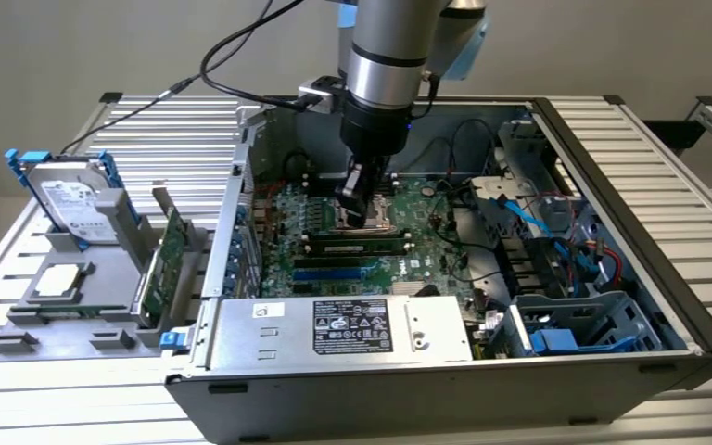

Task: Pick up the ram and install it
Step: 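Press down the ram until it locks into place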

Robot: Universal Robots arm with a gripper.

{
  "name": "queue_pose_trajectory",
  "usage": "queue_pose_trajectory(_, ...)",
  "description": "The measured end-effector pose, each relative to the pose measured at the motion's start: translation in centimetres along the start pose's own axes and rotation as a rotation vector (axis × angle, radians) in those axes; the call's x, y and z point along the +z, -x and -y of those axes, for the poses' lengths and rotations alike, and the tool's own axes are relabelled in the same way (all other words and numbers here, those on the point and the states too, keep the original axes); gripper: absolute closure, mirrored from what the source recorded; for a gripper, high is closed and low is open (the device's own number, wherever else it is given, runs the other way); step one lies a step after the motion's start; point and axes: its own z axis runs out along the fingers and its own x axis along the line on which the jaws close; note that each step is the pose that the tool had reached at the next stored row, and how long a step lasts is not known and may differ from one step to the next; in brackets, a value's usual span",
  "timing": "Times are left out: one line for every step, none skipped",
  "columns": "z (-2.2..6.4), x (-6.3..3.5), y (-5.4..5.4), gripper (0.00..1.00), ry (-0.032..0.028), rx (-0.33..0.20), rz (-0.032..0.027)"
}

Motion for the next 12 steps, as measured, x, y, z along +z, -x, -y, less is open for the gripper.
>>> queue_pose_trajectory(0.0, 0.0, 0.0, 0.89, -0.0026, 0.008, -0.0015)
queue_pose_trajectory(0.0, 0.0, 0.0, 0.89, -0.0057, 0.015, -0.0027)
queue_pose_trajectory(0.0, -0.01, 0.0, 0.89, -0.0089, 0.023, -0.0039)
queue_pose_trajectory(0.0, 0.0, 0.0, 0.89, -0.0123, 0.031, -0.0051)
queue_pose_trajectory(0.0, 0.0, 0.0, 0.89, -0.0154, 0.039, -0.0061)
queue_pose_trajectory(0.0, 0.0, 0.0, 0.89, -0.018, 0.047, -0.0066)
queue_pose_trajectory(0.0, -0.01, -0.01, 0.89, -0.0193, 0.057, -0.0064)
queue_pose_trajectory(0.01, -0.01, 0.0, 0.89, -0.0196, 0.067, -0.0059)
queue_pose_trajectory(0.0, 0.0, 0.0, 0.89, -0.0192, 0.079, -0.005)
queue_pose_trajectory(0.0, 0.0, 0.0, 0.89, -0.0183, 0.092, -0.0042)
queue_pose_trajectory(-0.01, 0.0, 0.0, 0.89, -0.0173, 0.104, -0.0034)
queue_pose_trajectory(-0.01, -0.01, 0.0, 0.89, -0.0162, 0.117, -0.0027)
